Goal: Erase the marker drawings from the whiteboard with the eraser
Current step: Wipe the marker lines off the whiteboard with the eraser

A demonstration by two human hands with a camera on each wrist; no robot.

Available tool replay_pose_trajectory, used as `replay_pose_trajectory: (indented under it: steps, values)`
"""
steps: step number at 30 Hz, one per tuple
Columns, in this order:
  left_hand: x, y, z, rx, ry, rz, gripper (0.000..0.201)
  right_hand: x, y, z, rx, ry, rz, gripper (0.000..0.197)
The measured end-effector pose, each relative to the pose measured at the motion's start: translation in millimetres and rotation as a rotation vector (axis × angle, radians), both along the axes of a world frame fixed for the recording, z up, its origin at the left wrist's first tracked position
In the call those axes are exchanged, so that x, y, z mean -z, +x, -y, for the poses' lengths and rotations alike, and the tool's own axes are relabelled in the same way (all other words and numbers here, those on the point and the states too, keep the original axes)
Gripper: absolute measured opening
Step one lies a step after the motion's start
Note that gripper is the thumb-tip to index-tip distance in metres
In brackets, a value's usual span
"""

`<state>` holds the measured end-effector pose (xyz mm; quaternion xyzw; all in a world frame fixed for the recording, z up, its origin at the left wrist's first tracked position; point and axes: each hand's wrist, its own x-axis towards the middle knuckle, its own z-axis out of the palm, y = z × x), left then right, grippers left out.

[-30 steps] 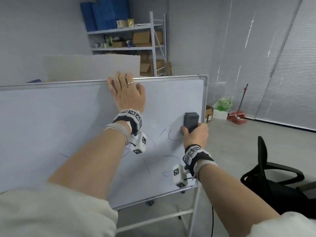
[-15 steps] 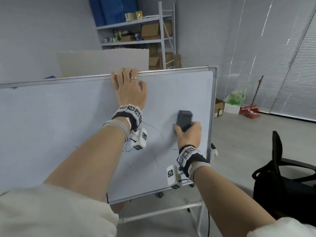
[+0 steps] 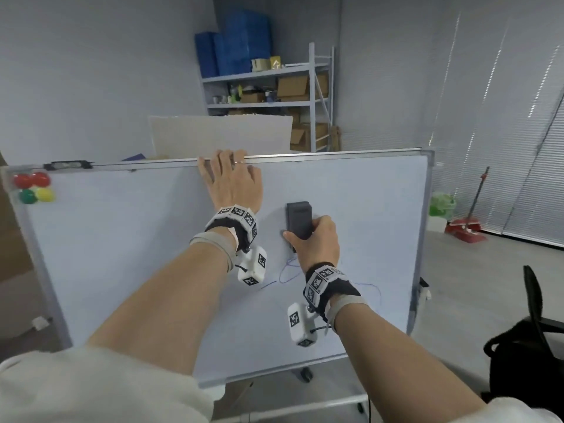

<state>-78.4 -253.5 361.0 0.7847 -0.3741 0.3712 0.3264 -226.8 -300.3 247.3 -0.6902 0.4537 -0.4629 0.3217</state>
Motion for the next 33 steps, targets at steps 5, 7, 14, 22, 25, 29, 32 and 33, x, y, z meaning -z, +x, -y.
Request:
replay_pose_trajectory:
  steps: [5, 7, 14, 22, 25, 29, 32, 33]
  values:
    - [5, 41, -33, 0.044, 0.008, 0.087, 0.044, 9, 31, -26, 0.015, 0.006, -0.032, 0.057]
    - [8, 37, -32, 0.073, 0.009, 0.081, 0.046, 11, 19, -20, 0.129, 0.053, 0.026, 0.056]
    - [9, 25, -29, 0.128, -0.001, 0.034, 0.049, 22, -3, -14, 0.329, 0.133, 0.040, 0.057]
    - [-3, 61, -67, 0.113, 0.121, 0.089, 0.050, 28, 69, -80, -0.102, -0.138, -0.140, 0.057]
    - [-2, 90, -94, -0.008, 0.005, 0.047, 0.049, 28, 69, -81, 0.017, -0.146, -0.072, 0.054]
    - [3, 120, -126, -0.053, 0.018, 0.066, 0.058, 22, 95, -97, -0.070, -0.294, -0.135, 0.052]
    - [9, 127, -136, -0.022, 0.064, 0.086, 0.062, 31, 114, -118, -0.121, -0.399, -0.163, 0.052]
    - [10, 128, -138, -0.010, 0.072, 0.083, 0.063, 39, 117, -123, -0.158, -0.439, -0.217, 0.052]
